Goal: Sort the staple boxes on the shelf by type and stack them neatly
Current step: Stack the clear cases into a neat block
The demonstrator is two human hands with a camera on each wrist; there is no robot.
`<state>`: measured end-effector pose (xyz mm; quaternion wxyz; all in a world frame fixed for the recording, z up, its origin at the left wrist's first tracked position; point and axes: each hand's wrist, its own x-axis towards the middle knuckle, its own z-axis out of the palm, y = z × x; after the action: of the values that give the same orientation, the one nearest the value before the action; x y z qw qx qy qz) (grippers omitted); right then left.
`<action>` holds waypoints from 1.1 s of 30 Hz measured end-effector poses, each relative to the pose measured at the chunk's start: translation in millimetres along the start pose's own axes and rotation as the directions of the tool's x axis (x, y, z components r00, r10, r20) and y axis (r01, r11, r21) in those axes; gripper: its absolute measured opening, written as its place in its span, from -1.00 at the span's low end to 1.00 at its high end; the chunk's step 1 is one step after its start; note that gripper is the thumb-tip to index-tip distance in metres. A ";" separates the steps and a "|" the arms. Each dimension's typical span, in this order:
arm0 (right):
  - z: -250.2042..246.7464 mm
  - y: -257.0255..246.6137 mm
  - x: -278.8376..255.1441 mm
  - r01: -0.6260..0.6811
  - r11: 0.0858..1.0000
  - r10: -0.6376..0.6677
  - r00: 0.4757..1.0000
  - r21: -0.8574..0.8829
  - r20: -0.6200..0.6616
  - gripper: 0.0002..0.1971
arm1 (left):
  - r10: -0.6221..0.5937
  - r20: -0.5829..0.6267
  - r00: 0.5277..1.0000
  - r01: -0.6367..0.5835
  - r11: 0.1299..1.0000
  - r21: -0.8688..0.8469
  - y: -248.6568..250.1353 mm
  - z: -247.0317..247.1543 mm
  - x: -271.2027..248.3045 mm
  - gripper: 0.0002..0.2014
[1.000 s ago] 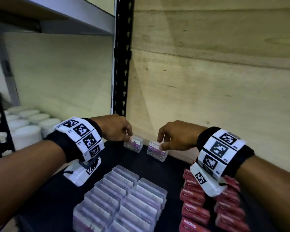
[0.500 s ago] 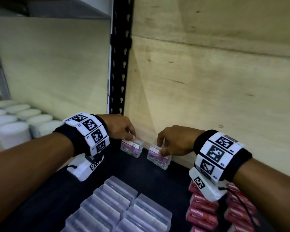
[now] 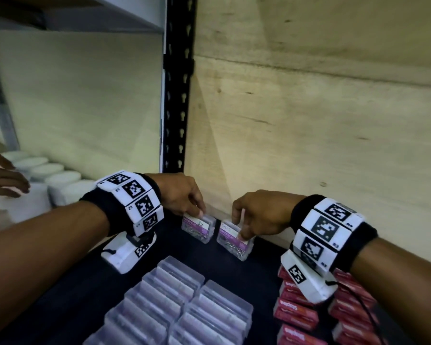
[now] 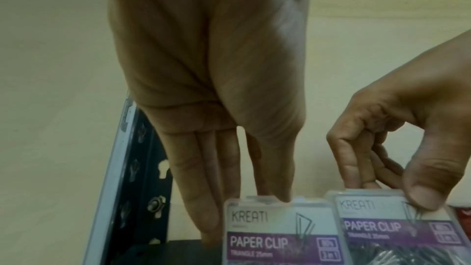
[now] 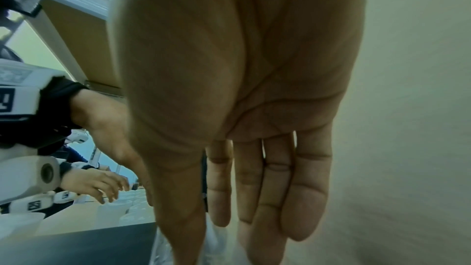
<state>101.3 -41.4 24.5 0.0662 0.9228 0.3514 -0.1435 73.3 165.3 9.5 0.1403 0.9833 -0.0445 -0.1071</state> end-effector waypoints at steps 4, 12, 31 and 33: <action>4.5 -6.9 -13.6 0.027 1.000 -0.027 1.000 0.007 0.008 -0.65 | 0.000 0.028 1.000 0.000 1.000 0.019 8.3 2.9 -11.8 -0.73; 11.0 -24.1 -43.4 0.073 0.997 -0.074 0.997 0.033 0.016 -0.63 | -0.004 0.088 0.996 -0.005 0.995 0.096 25.5 8.3 -40.2 -0.73; 22.0 -42.4 -83.8 0.106 0.992 -0.110 0.993 0.064 0.051 -0.68 | -0.015 0.121 0.993 0.010 0.999 0.044 36.5 20.2 -77.9 -0.77; 23.1 -42.7 -85.2 0.113 0.992 -0.116 0.992 0.065 0.048 -0.70 | -0.017 0.126 0.992 0.012 0.999 0.043 38.0 20.4 -80.3 -0.77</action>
<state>7.1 -68.4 28.2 0.0382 0.8988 0.3972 -0.1817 -11.6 132.9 17.1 0.1157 0.9776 -0.0484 -0.1689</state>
